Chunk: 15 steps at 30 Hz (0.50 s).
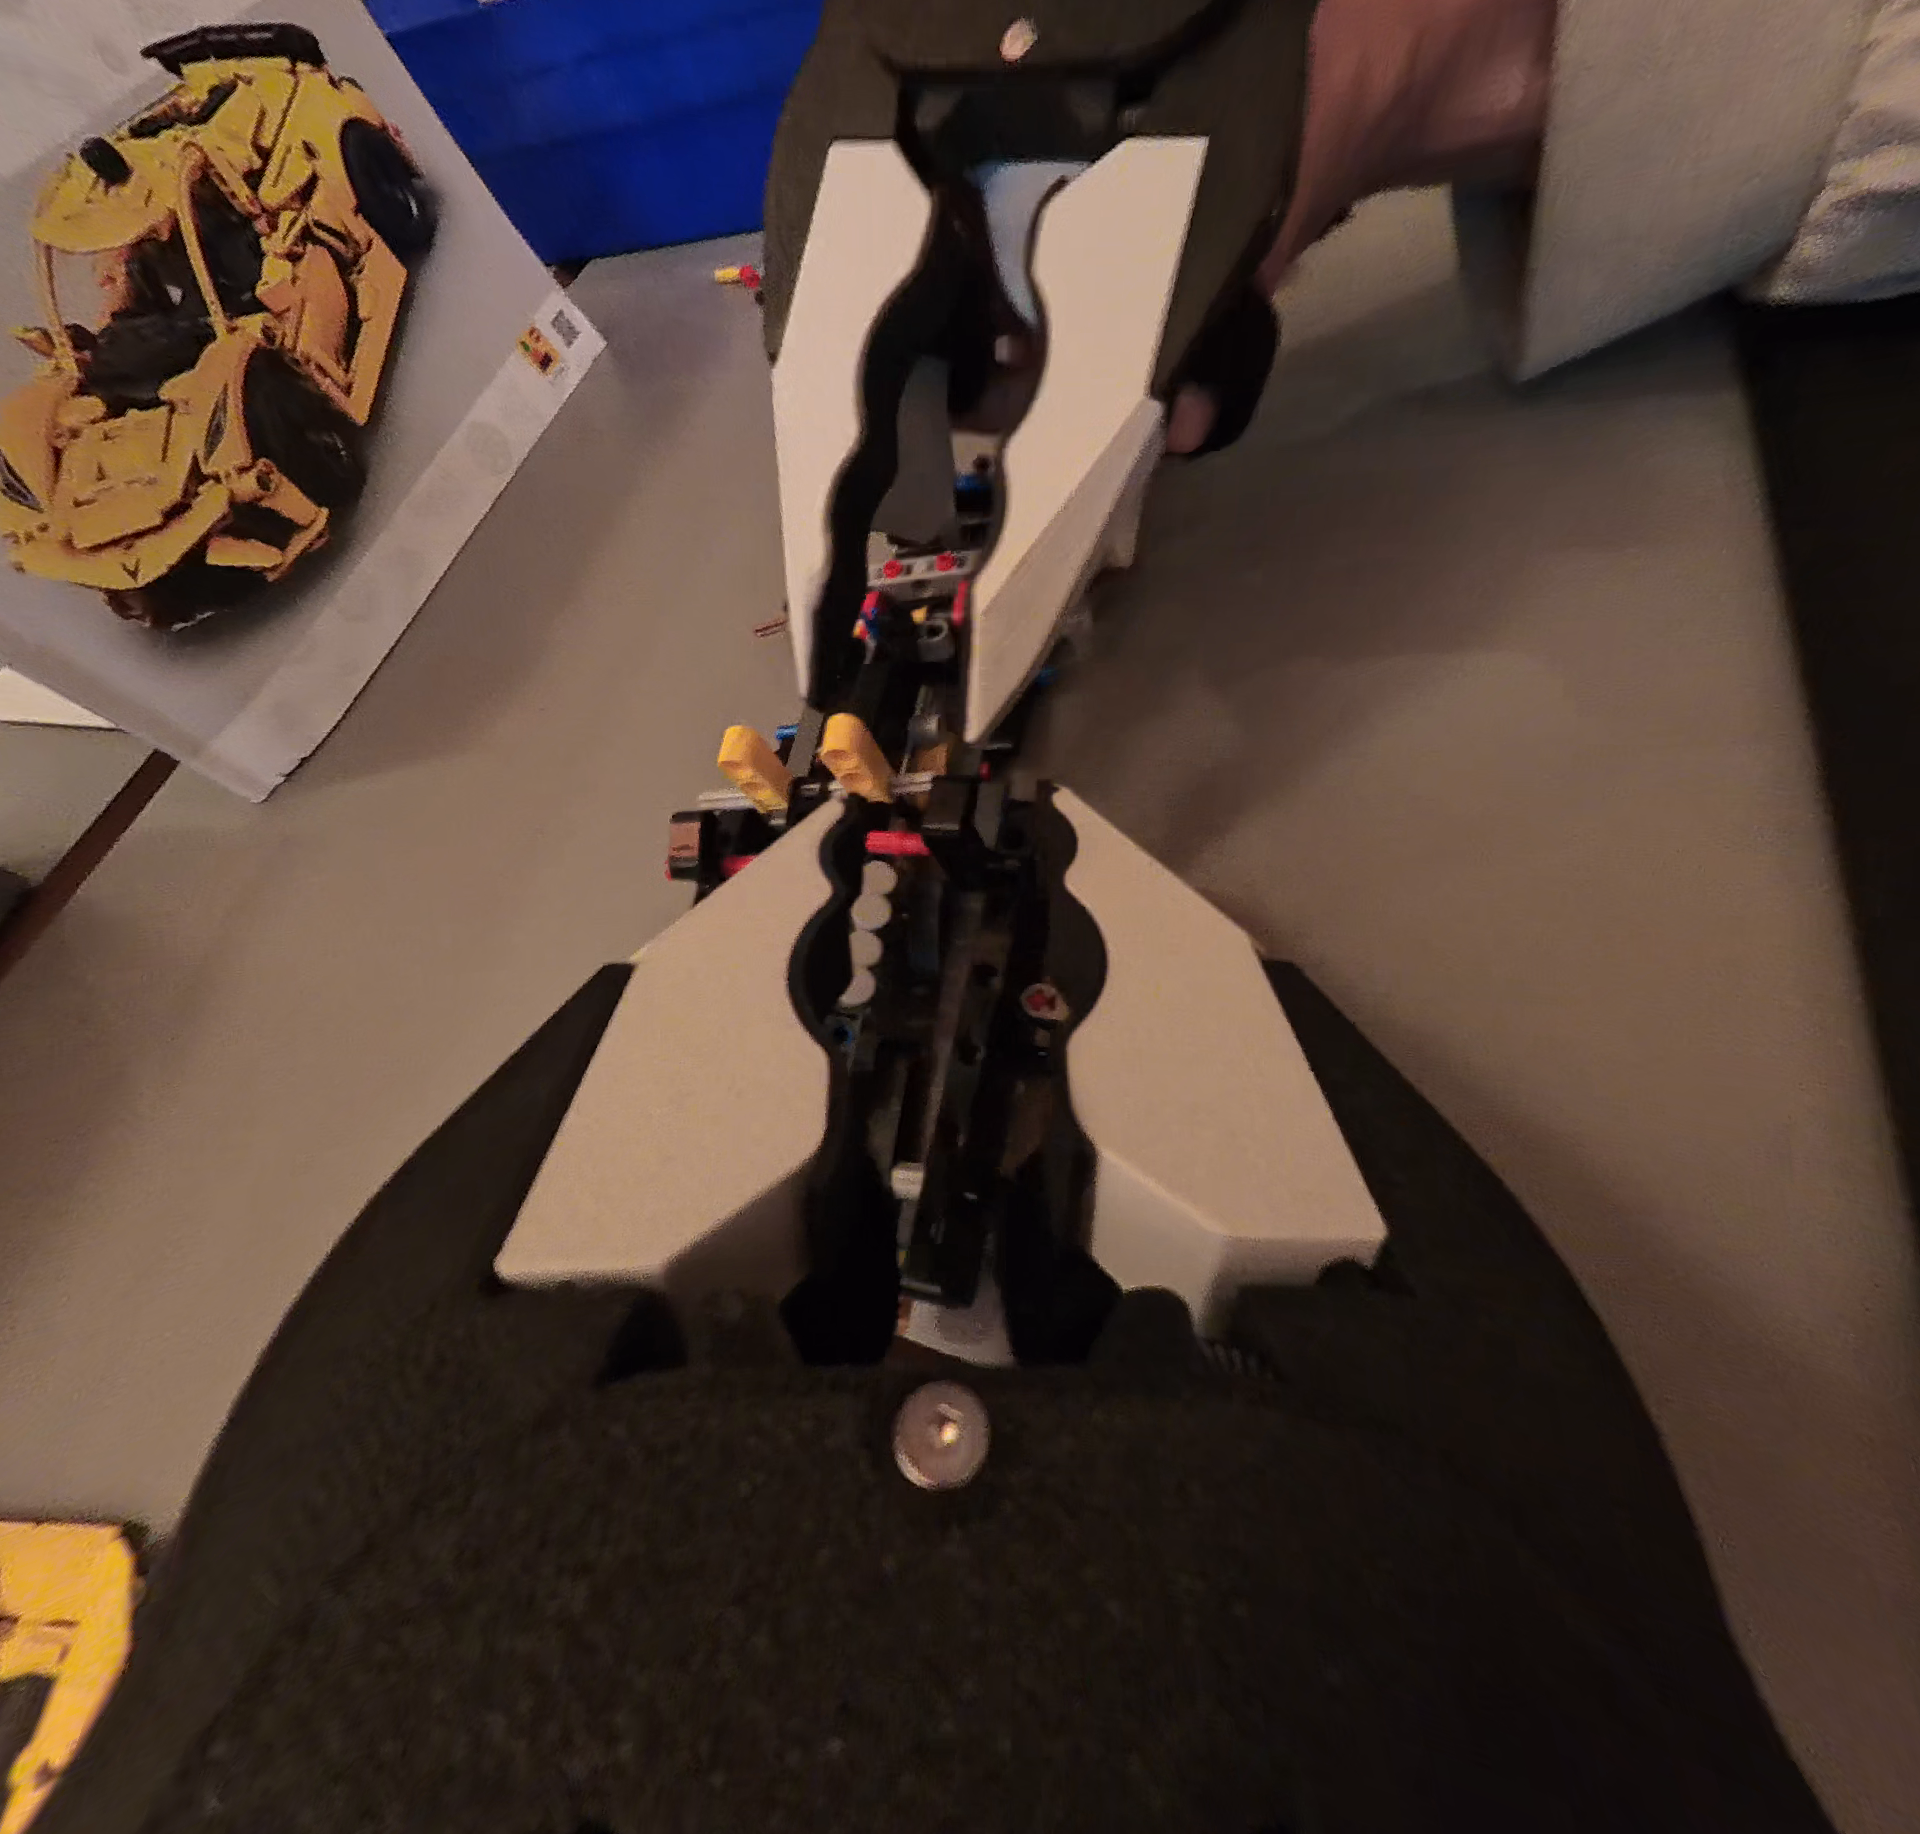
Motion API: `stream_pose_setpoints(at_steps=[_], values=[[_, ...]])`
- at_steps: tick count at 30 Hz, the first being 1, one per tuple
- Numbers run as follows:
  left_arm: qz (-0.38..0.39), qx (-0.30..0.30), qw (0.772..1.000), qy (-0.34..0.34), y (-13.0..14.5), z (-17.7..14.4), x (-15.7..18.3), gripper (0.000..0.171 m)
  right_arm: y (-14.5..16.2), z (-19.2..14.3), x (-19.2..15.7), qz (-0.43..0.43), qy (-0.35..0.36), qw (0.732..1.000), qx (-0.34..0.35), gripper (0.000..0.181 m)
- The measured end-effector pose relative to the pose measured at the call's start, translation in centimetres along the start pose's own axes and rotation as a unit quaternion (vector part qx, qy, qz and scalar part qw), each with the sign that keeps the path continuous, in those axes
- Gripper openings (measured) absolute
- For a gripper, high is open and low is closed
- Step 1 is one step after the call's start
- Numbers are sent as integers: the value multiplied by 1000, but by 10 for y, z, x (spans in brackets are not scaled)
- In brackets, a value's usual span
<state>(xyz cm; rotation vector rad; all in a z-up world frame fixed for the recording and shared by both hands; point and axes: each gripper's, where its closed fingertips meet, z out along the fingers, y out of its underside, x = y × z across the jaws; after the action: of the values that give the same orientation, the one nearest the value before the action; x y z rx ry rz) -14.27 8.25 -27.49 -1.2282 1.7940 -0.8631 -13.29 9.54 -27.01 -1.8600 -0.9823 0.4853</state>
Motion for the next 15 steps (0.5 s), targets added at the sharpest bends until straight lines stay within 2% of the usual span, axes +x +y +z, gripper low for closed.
stream_pose_setpoints(at_steps=[3,6,10,12,15], values=[[18,-16,1000,2,7,5,1,13,1,5,-2,-50,2,999,-8,28],[44,-21,999,-15,9,6,1,12,-1,9,-1,-65,-24,997,-26,31],[54,-17,998,-18,10,8,0,13,3,9,-5,-56,-75,994,-50,25],[53,-13,998,-4,9,7,1,12,9,5,-2,-51,-85,993,-67,26],[15,7,999,41,10,2,5,10,4,11,-3,-58,-85,994,-46,25]])
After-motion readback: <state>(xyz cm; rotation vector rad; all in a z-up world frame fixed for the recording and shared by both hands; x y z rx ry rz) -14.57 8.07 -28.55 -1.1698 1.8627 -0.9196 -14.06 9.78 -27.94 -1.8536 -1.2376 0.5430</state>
